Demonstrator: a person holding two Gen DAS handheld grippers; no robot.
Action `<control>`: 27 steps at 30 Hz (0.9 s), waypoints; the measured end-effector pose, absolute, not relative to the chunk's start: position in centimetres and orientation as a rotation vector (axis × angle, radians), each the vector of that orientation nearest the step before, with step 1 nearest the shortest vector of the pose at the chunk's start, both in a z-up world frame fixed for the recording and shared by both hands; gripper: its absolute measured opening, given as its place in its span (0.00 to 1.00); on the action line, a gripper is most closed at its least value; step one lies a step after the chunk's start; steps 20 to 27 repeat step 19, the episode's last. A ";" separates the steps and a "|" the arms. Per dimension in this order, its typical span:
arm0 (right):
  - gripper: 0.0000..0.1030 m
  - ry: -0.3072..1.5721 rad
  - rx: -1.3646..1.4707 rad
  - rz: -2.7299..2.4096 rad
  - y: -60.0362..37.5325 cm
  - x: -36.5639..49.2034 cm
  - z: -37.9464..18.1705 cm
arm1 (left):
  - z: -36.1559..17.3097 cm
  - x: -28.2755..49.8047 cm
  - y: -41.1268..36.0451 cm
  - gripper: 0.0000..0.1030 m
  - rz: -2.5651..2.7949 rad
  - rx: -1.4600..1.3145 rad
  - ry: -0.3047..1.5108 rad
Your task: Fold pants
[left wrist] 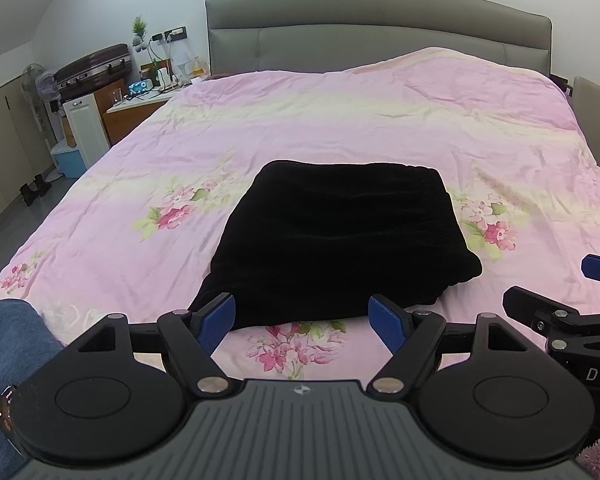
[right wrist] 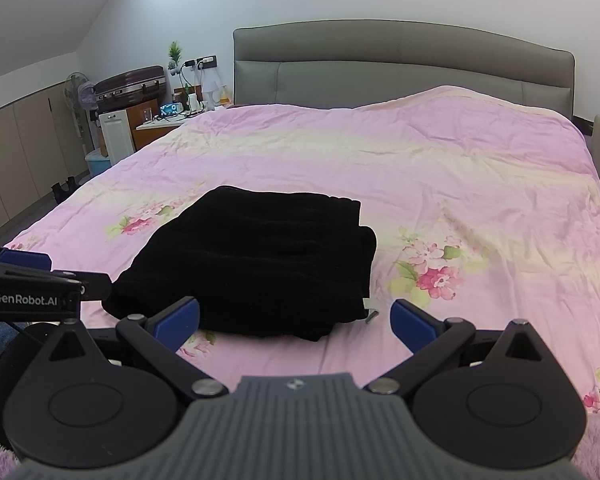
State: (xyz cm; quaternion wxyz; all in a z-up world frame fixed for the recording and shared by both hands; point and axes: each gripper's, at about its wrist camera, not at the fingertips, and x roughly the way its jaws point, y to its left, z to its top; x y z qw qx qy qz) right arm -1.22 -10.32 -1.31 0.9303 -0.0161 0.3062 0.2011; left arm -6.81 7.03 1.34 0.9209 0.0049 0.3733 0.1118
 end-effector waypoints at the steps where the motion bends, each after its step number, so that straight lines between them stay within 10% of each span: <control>1: 0.95 0.627 -0.033 0.411 -10.2 -1.3 -1.3 | 1.4 -6.8 7.0 0.86 0.228 0.009 0.767; 27: 0.95 0.634 -0.032 0.410 -10.3 -1.3 -1.3 | 1.4 -6.9 6.9 0.86 0.222 0.004 0.765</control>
